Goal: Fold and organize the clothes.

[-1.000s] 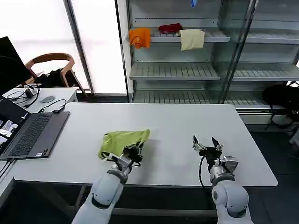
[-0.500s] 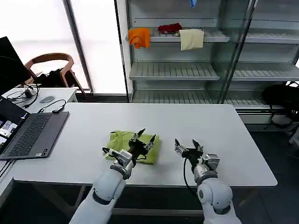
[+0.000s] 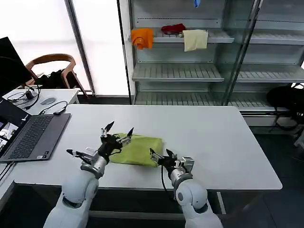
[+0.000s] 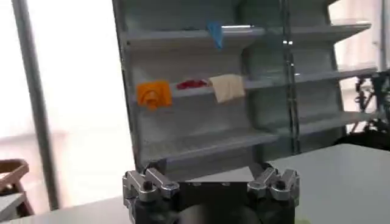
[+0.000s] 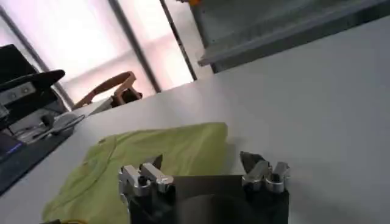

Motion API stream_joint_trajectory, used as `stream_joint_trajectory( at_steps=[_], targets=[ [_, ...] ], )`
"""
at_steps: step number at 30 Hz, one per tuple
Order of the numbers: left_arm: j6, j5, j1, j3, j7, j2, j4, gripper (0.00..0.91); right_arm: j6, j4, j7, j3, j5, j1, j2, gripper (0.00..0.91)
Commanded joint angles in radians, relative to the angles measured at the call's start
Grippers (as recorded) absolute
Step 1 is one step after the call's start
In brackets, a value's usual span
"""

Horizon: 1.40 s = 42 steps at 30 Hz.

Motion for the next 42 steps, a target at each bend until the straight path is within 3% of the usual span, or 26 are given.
stream_joint_trajectory(
  at_steps=[1,2,4,29,41,42],
  targets=[
    [-0.021,-0.080,0.077,-0.136,-0.001,-0.005,-0.002,0.907,-0.006,-0.061,0.052,-0.061,0.079,0.017,0.008,0.373],
    [-0.020,-0.082,0.077,-0.139,-0.004,-0.006,0.001,0.907,-0.005,-0.060,0.054,-0.057,0.080,0.017,0.008,0.131],
    [-0.020,-0.082,0.076,-0.142,-0.005,-0.006,0.005,0.907,-0.005,-0.055,0.050,-0.053,0.079,0.015,0.008,0.000],
    [-0.042,-0.073,0.089,-0.151,-0.003,-0.015,0.038,0.907,-0.005,-0.046,0.066,0.043,0.050,0.072,0.010,0.000],
    [-0.041,-0.077,0.099,-0.146,0.000,-0.012,0.039,0.907,-0.007,-0.006,0.054,0.109,0.048,0.032,-0.048,0.000],
    [-0.039,-0.078,0.099,-0.145,0.000,-0.012,0.039,0.907,-0.007,-0.005,0.053,0.108,0.047,0.025,-0.050,0.292]
  ],
)
